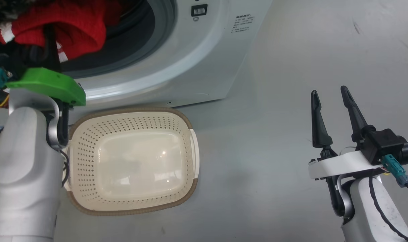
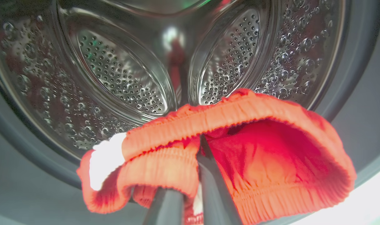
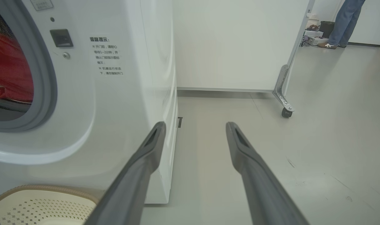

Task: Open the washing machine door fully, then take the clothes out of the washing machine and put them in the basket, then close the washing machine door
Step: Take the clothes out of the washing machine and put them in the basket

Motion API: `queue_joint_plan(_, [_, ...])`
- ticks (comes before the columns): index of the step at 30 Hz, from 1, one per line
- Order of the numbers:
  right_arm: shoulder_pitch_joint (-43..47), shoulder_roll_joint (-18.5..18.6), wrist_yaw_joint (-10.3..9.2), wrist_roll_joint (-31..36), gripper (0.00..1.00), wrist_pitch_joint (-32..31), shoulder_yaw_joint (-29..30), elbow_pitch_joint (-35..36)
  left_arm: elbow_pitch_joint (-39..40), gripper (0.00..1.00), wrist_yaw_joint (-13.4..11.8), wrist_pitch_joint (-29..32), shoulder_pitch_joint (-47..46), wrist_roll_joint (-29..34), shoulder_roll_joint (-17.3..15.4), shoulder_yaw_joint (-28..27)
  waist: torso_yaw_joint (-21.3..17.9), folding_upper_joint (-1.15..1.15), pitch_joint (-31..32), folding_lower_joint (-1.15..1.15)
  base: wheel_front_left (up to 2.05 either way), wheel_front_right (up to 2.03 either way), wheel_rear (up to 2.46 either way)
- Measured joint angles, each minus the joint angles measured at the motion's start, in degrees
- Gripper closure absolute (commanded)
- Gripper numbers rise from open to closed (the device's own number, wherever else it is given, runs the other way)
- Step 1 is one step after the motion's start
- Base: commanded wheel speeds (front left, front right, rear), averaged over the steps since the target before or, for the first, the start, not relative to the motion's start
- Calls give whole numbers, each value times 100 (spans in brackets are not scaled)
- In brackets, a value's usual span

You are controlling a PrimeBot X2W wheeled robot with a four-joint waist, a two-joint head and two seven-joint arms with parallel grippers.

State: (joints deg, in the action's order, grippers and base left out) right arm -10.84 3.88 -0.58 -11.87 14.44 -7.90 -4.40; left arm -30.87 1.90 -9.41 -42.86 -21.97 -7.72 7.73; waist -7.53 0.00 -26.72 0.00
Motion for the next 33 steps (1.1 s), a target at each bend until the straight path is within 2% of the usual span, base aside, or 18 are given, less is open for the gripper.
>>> queue_joint_plan(6, [179, 13, 2, 90, 0, 0, 3, -89, 257, 100, -32, -435, 665, 186, 38, 107, 106, 0, 406, 0, 0, 0, 0])
queue_joint_plan(18, [690, -14, -8, 91, 0, 0, -5, -233, 1201, 100, -355, -486, 1958, 342, 114, 119, 287, 0, 1272, 0, 0, 0, 0])
queue_joint_plan(24, [971, -19, -15, 90, 0, 0, 36, -241, 1828, 100, -415, -486, 2416, 383, 191, 164, 361, 0, 1654, 0, 0, 0, 0])
queue_joint_plan(33, [1111, -12, -63, 91, 0, 0, 15, -80, 2572, 100, -513, -475, 3104, 392, 202, 313, 492, 0, 1862, 0, 0, 0, 0])
